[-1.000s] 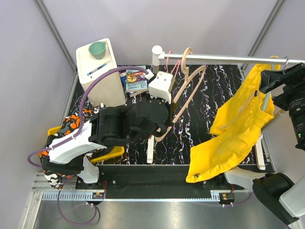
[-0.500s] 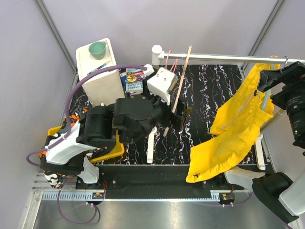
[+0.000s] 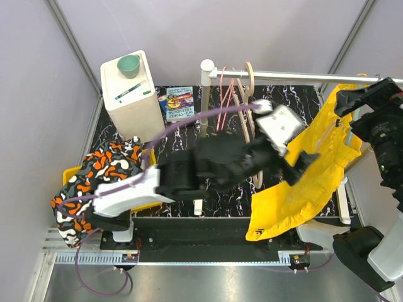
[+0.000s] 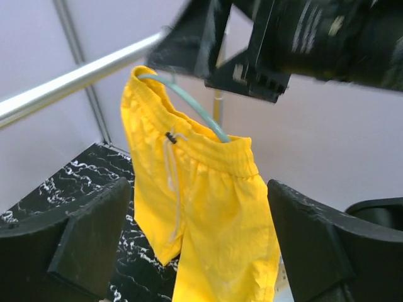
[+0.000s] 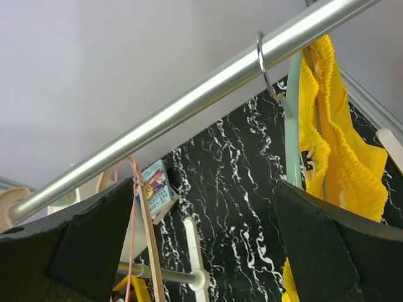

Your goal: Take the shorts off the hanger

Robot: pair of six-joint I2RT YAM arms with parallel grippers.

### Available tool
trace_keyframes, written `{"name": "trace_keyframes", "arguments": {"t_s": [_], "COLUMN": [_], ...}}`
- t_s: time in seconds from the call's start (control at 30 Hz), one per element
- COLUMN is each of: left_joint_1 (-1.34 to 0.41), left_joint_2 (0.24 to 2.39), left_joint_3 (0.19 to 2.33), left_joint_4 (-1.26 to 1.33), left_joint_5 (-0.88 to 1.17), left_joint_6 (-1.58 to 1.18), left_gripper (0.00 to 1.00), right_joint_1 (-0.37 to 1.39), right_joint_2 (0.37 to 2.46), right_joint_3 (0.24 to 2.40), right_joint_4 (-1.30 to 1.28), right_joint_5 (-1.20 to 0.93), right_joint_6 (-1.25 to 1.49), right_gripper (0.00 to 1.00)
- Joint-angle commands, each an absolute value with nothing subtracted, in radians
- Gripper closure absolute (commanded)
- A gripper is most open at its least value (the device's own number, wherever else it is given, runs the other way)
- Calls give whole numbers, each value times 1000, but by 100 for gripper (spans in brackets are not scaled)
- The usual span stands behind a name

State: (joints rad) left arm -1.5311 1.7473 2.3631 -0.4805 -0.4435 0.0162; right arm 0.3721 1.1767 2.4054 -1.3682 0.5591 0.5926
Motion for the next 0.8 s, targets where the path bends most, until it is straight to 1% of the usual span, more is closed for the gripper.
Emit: {"name": "trace_keyframes", "arguments": {"t_s": [0.0, 0.13, 0.27, 0.43, 0.5, 0.63, 0.7, 0.77], "left_joint_1": [-1537, -1537, -1537, -1537, -1539, -1534, -1532, -1532], "left_joint_2": [1880, 1971, 2054, 2106, 2128, 2166, 2184, 2192], "left_joint_3": [2370, 2413, 2456, 2465, 2471, 2500, 2511, 2507], "left_joint_4": [-273, -175, -127, -100, -95, -80, -83, -83], "left_joint_5": [-396, -403, -387, -417, -454, -529, -558, -571], "left_joint_6": [87, 77, 19, -54, -52, -23, -18, -14], "left_gripper": [4, 1, 1, 1, 3, 14, 15, 13], "right_joint_1": [373, 373, 373, 371, 373, 373, 373, 373], "right_joint_2": [1126, 1063, 980, 979, 979, 973, 973, 973], "right_joint_3": [2506, 2545, 2487, 2559, 2583, 2583, 2582, 2580], "right_joint_4": [-1559, -1525, -1451, -1439, -1436, -1430, -1430, -1434], "right_joint_5": [600, 659, 686, 664, 640, 600, 580, 575], "right_joint_6": [626, 649, 629, 572, 558, 545, 543, 537], "right_gripper": [0, 2, 3, 3, 2, 2, 2, 2]}}
